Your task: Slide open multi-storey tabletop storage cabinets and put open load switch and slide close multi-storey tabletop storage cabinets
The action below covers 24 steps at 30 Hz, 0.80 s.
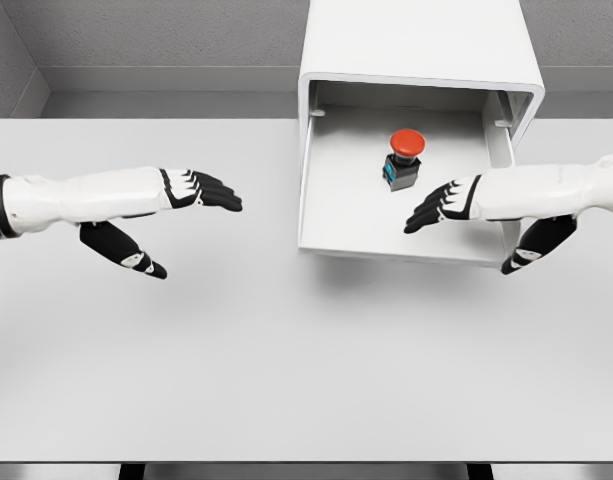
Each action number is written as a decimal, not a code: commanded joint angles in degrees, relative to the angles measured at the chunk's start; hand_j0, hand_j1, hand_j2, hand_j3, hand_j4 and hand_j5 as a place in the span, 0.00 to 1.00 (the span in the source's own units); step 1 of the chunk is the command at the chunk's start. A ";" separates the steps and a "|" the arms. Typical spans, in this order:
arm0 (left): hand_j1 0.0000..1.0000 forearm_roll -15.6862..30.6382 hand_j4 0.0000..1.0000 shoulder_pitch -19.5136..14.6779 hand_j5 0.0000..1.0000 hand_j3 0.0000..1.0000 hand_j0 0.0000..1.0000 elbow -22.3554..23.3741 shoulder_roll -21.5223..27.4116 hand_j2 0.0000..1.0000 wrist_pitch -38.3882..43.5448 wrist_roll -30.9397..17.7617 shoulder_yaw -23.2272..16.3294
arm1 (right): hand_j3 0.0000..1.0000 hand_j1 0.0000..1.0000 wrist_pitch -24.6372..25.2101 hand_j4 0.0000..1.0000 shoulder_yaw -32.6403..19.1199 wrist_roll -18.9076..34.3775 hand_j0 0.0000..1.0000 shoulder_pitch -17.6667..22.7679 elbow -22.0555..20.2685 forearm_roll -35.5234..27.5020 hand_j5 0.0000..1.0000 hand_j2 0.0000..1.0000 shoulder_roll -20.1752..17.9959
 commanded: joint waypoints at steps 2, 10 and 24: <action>1.00 0.45 1.00 -0.09 1.00 1.00 1.00 -0.11 0.16 1.00 0.17 0.02 0.04 | 1.00 1.00 0.15 1.00 0.19 -0.02 1.00 0.00 -0.24 -0.08 1.00 1.00 0.61; 1.00 0.01 1.00 -0.09 1.00 1.00 1.00 -0.03 0.07 1.00 0.17 0.02 0.04 | 1.00 1.00 0.15 1.00 0.27 -0.02 1.00 0.00 1.25 2.90 1.00 1.00 4.48; 1.00 -0.52 1.00 0.00 1.00 1.00 1.00 -0.02 0.07 1.00 0.17 0.02 -0.14 | 1.00 1.00 0.15 1.00 -0.25 -0.02 1.00 -1.84 11.44 10.55 1.00 1.00 11.42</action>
